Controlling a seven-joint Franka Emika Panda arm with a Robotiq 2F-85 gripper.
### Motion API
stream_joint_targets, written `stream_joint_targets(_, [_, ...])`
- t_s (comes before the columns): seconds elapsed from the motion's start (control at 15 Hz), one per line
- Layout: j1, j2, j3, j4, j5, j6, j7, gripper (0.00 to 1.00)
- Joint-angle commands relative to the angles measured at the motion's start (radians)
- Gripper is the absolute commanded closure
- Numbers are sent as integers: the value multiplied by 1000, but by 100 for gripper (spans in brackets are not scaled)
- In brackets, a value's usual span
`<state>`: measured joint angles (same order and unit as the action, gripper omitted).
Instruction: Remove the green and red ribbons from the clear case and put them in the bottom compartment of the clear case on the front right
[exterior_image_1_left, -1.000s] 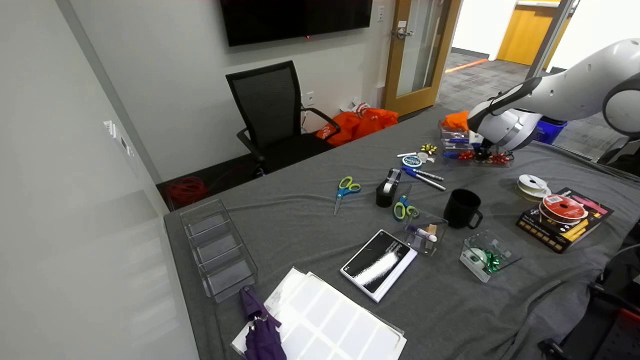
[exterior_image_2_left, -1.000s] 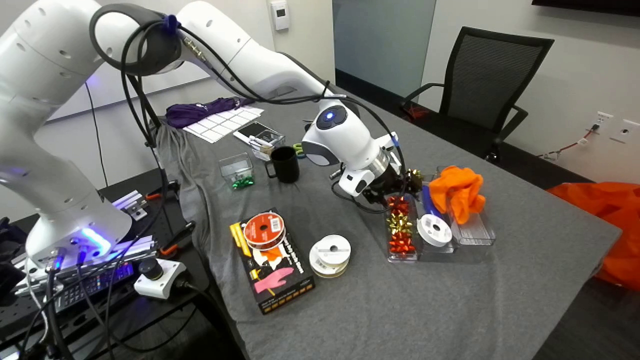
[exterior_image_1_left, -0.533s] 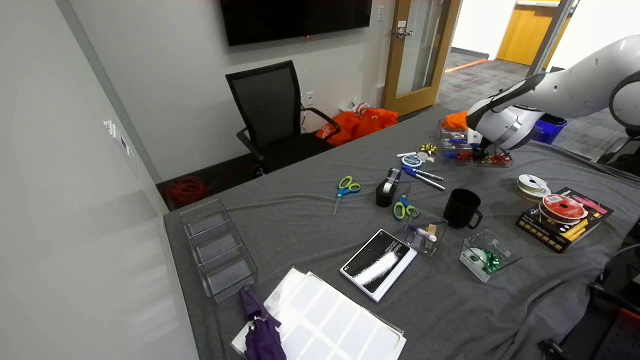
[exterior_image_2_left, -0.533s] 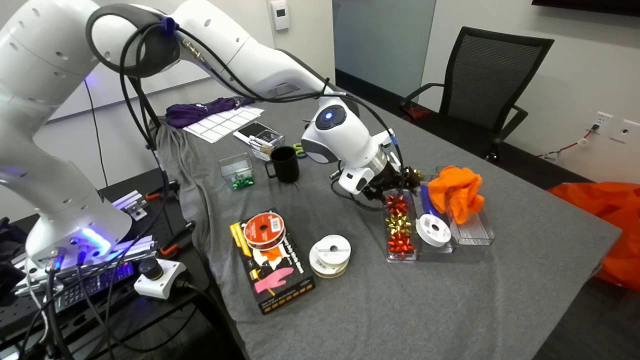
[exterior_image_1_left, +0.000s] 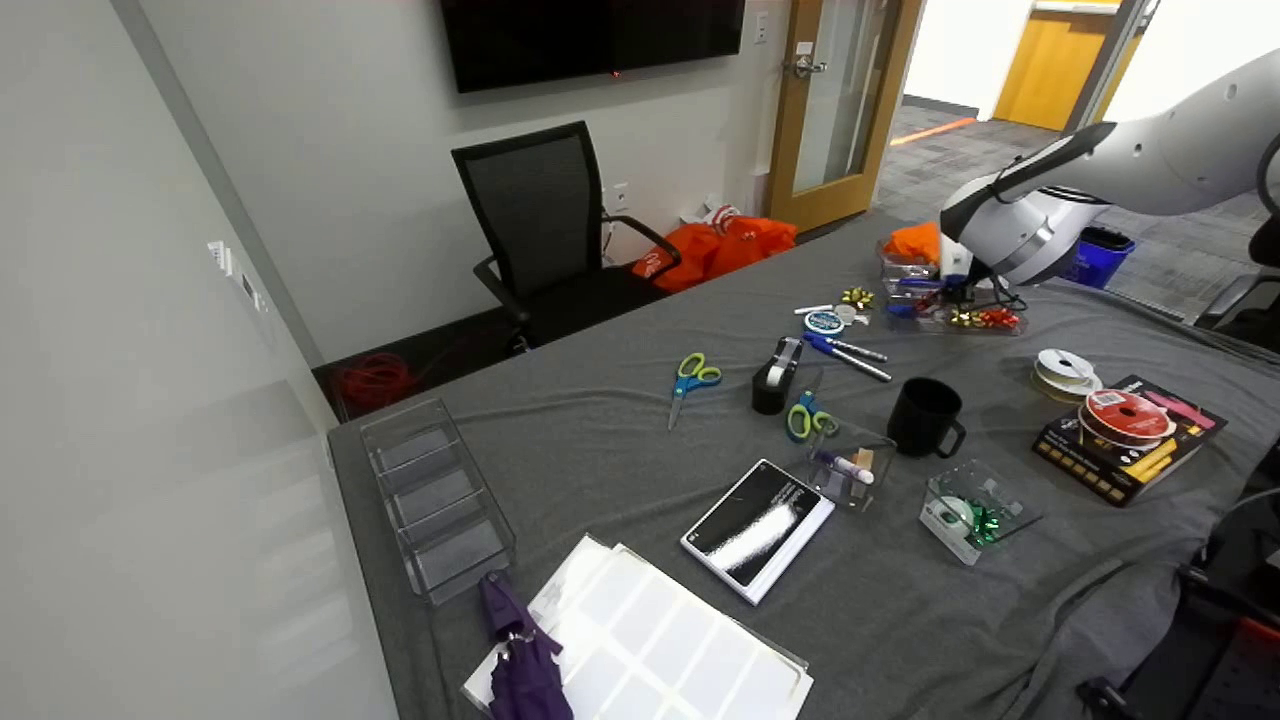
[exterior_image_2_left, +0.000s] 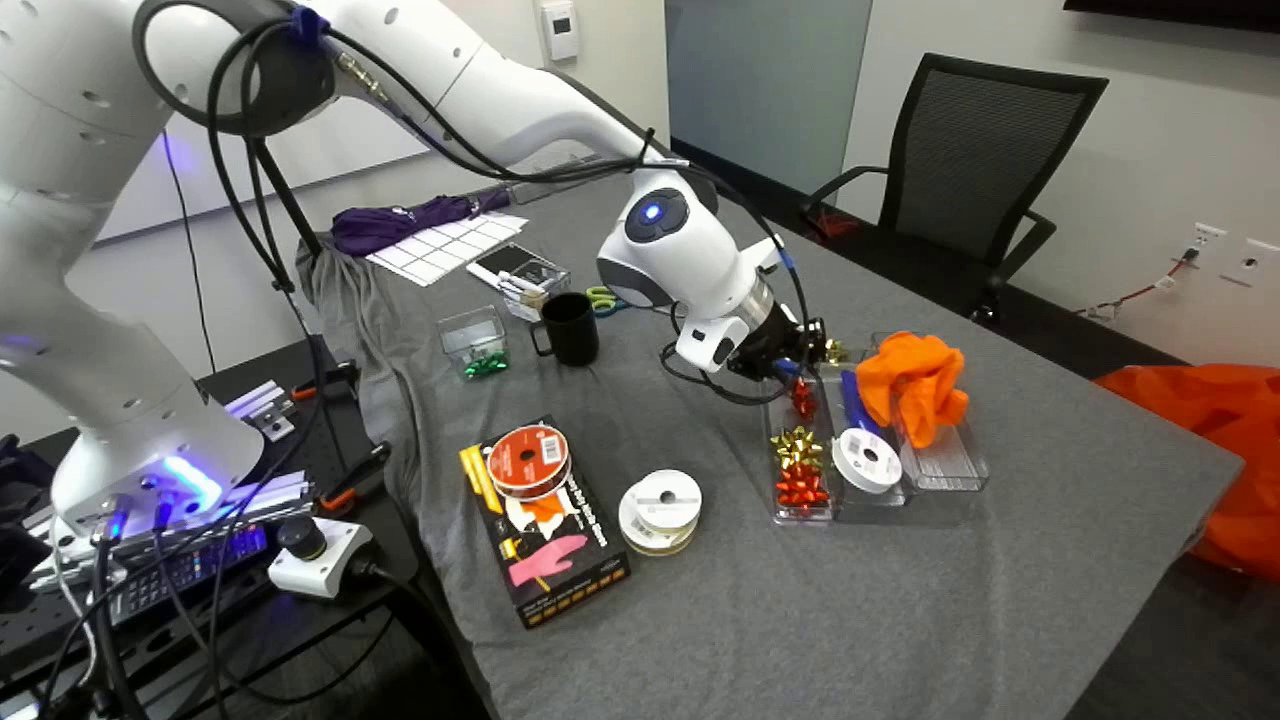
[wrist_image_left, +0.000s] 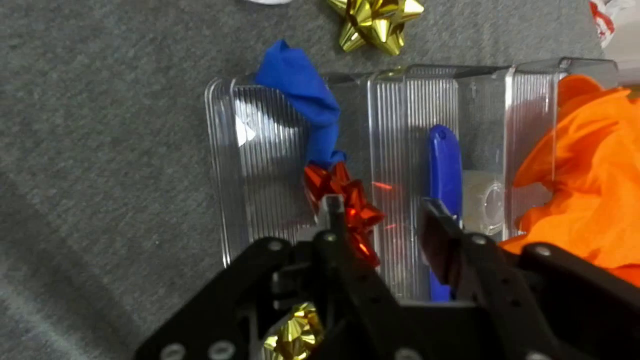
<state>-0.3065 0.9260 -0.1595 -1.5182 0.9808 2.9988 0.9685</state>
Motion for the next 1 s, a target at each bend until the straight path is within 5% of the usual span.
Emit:
stream_joint_targets(0.0, [-53,-97,56,-89,23,-42,-91,76])
stream_joint_targets(0.07, [-61,-110,63,-98,23,-47,-102,71])
stream_joint_targets(0.13, [-69,-120,70,-108,24,-51,-114,51])
stream_joint_targets(0.27, [-85,-142,84,-128,25,-57,-135,46])
stream_joint_targets(0.4, [-103,-168,99,-154,24,-71,-164,80])
stream_joint_targets(0.67, [-115,-237,91,-238,-11,-149,-224,99])
stream_joint_targets(0.93, [-50,-325,-25,-356,-84,-343,-262,100])
